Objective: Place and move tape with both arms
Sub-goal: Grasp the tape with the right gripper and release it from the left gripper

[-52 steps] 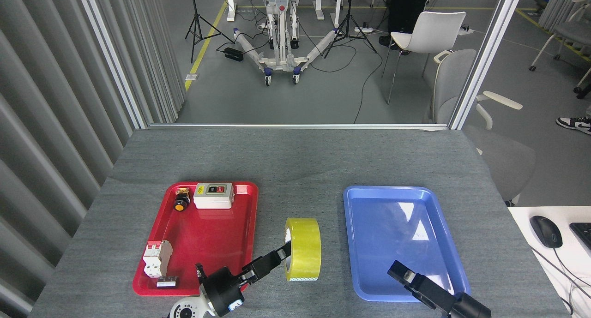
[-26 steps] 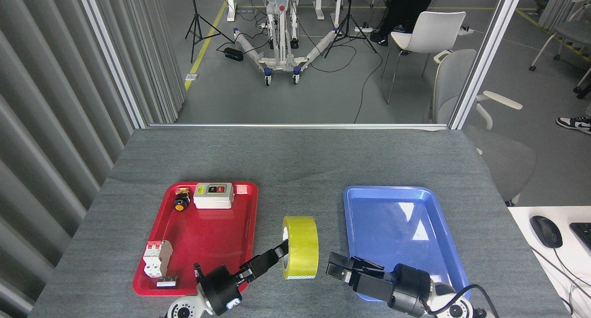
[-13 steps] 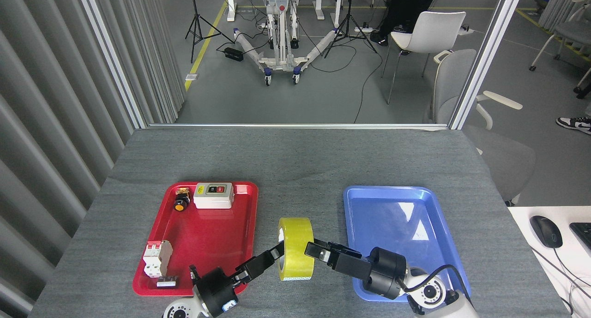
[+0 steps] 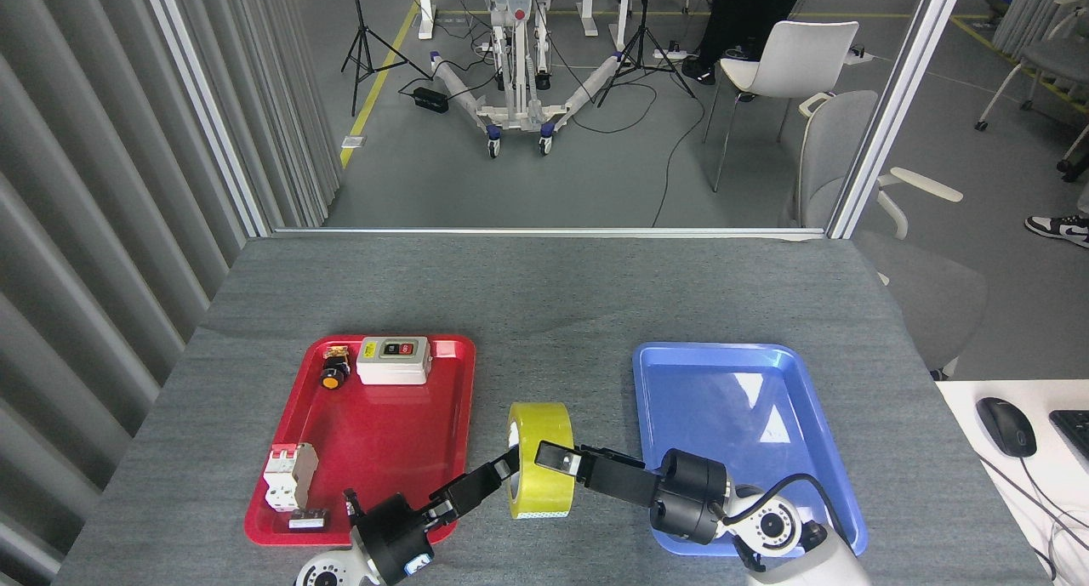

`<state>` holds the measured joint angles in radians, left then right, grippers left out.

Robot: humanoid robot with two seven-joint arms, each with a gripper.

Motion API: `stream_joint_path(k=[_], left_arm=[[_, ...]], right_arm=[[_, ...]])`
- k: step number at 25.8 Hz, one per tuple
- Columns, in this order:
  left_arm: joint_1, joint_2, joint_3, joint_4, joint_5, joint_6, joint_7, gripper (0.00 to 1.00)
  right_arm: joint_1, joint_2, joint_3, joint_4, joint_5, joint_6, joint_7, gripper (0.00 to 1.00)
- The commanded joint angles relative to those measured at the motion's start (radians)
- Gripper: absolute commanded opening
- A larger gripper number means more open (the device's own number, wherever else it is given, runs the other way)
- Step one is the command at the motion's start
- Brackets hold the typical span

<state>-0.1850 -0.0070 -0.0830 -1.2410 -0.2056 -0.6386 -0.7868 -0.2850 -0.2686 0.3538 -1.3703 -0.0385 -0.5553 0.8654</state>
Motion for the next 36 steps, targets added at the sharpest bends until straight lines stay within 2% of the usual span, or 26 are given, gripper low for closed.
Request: stream_joint_path(k=[1, 5, 12, 23, 25, 27, 28, 29, 36], left_arm=[[-0.001, 0.001, 0.0, 0.0, 0.0, 0.0, 0.0, 0.06], [-0.001, 0.001, 0.0, 0.0, -0.001, 0.0, 0.0, 0.05], [-0.001, 0.004, 0.002, 0.0, -0.001, 0.0, 0.0, 0.06], [-0.001, 0.01, 0.011, 0.003, -0.001, 0.0, 0.0, 0.06], [-0.001, 0.009, 0.014, 0.003, -0.001, 0.0, 0.003, 0.1], [-0.001, 0.009, 0.023, 0.006, -0.001, 0.002, 0.004, 0.24], [-0.001, 0.009, 0.026, 0.008, -0.001, 0.002, 0.006, 0.55], [-0.001, 0.009, 0.026, 0.011, 0.0, 0.002, 0.011, 1.0], [-0.002, 0.01, 0.032, 0.02, -0.001, 0.004, 0.015, 1.0]], right_arm=[[0.001, -0.003, 0.002, 0.0, 0.002, -0.003, 0.0, 0.76], [0.001, 0.0, 0.004, 0.0, 0.002, -0.003, 0.0, 0.61], [0.007, -0.001, 0.004, 0.0, 0.002, -0.009, -0.002, 0.4], [0.01, -0.001, 0.004, -0.001, 0.003, -0.028, -0.002, 0.35], [0.012, -0.003, 0.004, -0.001, 0.003, -0.037, -0.003, 0.35], [0.012, -0.003, 0.004, -0.001, 0.003, -0.038, -0.003, 0.35], [0.012, -0.003, 0.004, -0.001, 0.003, -0.038, -0.003, 0.35], [0.012, -0.003, 0.004, -0.001, 0.003, -0.038, -0.003, 0.35], [0.012, -0.001, 0.004, -0.001, 0.003, -0.048, -0.003, 0.35]])
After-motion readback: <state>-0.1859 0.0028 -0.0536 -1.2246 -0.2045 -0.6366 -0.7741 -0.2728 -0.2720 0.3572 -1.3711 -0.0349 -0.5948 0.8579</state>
